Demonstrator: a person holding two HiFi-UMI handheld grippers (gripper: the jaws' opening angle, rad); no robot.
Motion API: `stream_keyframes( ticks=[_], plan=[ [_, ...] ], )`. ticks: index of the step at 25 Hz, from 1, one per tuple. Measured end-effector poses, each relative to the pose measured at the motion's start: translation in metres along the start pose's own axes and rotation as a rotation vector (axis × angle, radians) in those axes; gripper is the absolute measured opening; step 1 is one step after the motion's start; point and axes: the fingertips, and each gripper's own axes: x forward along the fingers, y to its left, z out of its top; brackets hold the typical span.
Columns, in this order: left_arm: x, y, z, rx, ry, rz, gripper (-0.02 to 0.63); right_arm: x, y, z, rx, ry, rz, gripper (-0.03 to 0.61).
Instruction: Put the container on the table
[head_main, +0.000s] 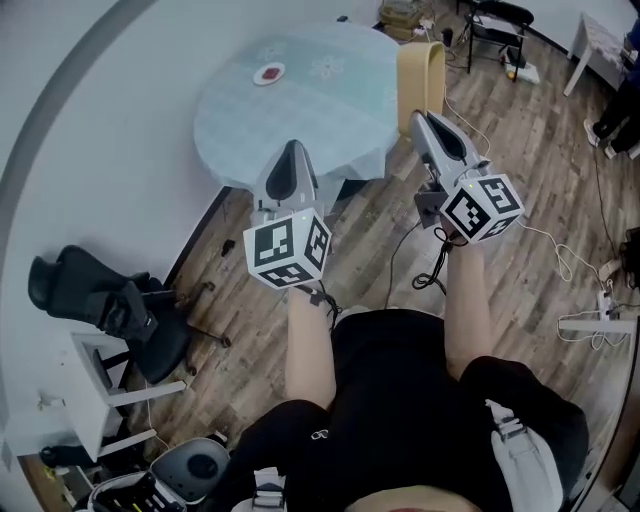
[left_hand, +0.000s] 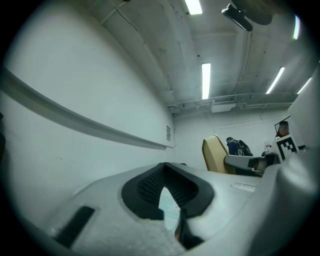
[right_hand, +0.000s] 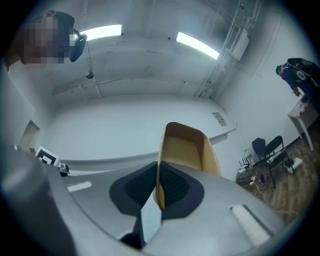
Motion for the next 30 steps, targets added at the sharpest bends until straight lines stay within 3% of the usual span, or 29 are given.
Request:
stream_keyframes(
  ticks=[5,13,20,23,28,30],
  plan=[
    [0.008,0.029,-0.015,-0.027,0.026,0.064,-0.002,0.004,-0.024,-0.012,0.047,0.004,-0.019,0.029],
    [0.077,0.043,-0.074,-0.066,0.084,0.021,-0.002,0.058,-0.072,-0.059,0.057,0.062,-0.028,0.029],
    [0.212,0.104,-0.111,-0.127,0.098,0.028,-0.002,0.175,-0.147,-0.082,0.037,0.064,-0.02,0.029],
    [0.268,0.133,-0.135,-0.139,0.169,0.022,-0.002,0.23,-0.175,-0.097,0.051,0.079,-0.032,0.029],
    [0.372,0.2,-0.165,-0.168,0.251,0.059,-0.002,0.339,-0.207,-0.112,-0.046,0.138,-0.004,0.029],
    [0.402,0.211,-0.166,-0.143,0.269,0.058,-0.002,0.366,-0.219,-0.11,-0.062,0.132,-0.003,0.029]
  ],
)
